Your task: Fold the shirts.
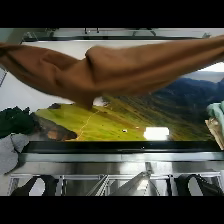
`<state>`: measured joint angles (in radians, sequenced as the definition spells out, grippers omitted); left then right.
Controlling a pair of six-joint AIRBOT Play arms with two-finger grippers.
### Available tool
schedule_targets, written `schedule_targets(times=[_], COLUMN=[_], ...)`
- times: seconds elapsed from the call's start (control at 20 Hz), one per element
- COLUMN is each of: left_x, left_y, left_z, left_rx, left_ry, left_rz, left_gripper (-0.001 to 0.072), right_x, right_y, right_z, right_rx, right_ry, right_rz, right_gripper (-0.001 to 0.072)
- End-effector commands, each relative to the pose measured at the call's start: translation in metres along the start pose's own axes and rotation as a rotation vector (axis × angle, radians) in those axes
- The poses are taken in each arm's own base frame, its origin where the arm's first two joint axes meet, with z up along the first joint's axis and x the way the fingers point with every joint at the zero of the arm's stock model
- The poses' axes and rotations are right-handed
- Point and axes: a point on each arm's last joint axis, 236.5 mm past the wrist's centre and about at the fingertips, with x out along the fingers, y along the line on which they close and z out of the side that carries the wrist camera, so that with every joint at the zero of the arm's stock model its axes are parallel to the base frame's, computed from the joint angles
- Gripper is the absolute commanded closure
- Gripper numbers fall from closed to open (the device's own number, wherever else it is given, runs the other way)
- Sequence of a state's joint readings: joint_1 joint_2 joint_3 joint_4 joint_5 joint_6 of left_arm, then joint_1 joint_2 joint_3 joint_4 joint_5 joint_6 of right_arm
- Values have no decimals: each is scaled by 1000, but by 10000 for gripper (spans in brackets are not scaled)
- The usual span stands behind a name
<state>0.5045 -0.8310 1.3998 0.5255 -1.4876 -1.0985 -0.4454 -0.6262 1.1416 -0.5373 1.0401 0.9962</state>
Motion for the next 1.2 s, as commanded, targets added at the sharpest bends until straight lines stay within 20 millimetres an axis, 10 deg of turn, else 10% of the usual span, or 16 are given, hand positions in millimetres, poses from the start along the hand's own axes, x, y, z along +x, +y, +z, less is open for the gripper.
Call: schedule_targets(times=[0.0,0.3,0.5,0.7,0.75,0.8,0.85,1.0,1.15], left_x=[-4,24,85,162,176,187,193,181,148], left_y=[18,24,67,143,158,172,183,215,231], left_z=[-36,-65,-93,-119,-122,-122,-117,-97,-131], left_rx=[-83,-184,-314,-401,-424,-441,-458,-546,-634], left_ry=[59,91,184,230,243,257,263,262,407], left_rz=[38,-130,-201,-159,-156,-166,-171,-174,-117], left_gripper=[684,684,685,685,517,261,78,73,74], right_x=[3,23,91,170,182,189,192,171,113], right_y=[-8,-14,-32,-91,-106,-120,-134,-169,-184], right_z=[-23,-59,-118,-190,-211,-227,-237,-238,-266], right_rx=[47,115,168,246,272,290,300,313,374], right_ry=[104,218,321,401,432,463,489,544,728], right_rz=[-13,39,84,-26,-52,-72,-89,-113,-89], right_gripper=[691,691,691,690,681,521,329,324,324])
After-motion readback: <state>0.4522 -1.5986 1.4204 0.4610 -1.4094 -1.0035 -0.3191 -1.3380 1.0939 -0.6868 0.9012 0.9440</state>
